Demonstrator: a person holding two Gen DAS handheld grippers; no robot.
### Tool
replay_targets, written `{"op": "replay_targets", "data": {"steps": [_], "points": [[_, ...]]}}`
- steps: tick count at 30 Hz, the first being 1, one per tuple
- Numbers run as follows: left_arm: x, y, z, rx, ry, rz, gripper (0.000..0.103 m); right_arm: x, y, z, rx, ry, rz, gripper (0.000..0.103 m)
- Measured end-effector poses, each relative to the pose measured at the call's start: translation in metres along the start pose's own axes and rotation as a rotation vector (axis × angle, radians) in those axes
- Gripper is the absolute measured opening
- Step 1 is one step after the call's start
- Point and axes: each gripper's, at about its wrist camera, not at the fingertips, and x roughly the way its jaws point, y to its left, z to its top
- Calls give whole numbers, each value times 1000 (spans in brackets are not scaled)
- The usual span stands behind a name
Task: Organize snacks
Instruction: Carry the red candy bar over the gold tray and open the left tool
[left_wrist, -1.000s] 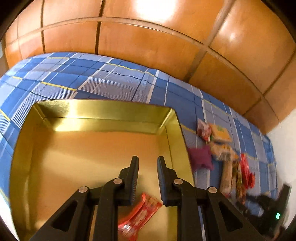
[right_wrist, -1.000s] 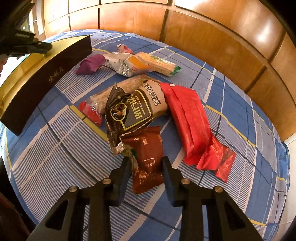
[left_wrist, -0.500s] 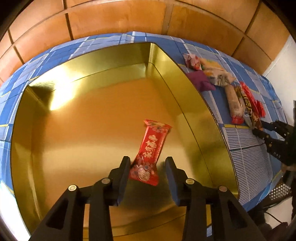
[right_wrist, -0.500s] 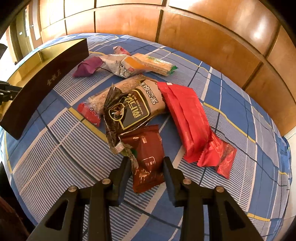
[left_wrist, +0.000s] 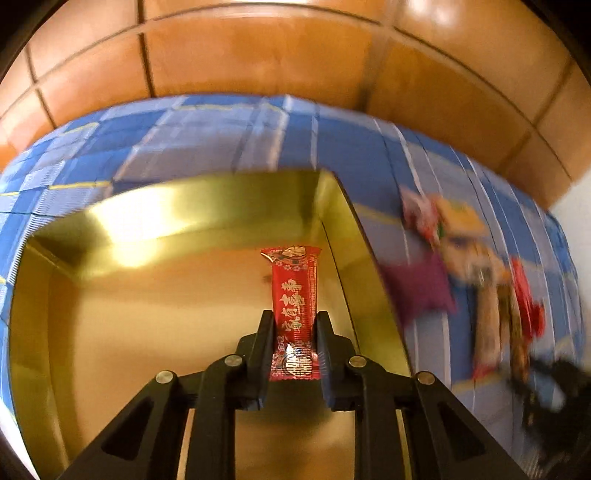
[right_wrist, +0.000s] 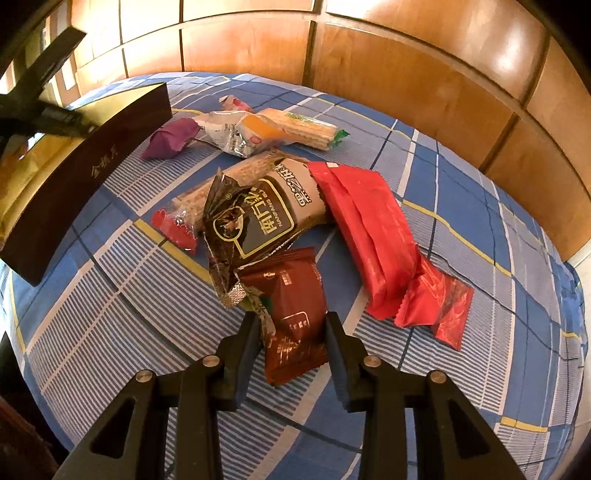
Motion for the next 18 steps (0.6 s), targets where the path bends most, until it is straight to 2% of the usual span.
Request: {"op": "replay_targets", "data": {"steps": [4, 7, 10, 14, 18], "points": [[3, 5, 10, -35, -25, 36, 24, 0, 1, 0, 8, -7, -8, 36], [0, 14, 5, -60, -35, 30, 24, 1, 1, -2, 13, -18, -11, 36], [-10, 19, -12, -81, -43, 28, 24, 0, 2, -3, 15, -24, -18, 36], [-33, 17, -47, -91, -62, 64, 24, -2, 5, -8, 17, -36, -35, 36], [-52, 15, -78, -104, -85, 111, 31, -4, 8, -8, 18, -31, -51, 35]]}}
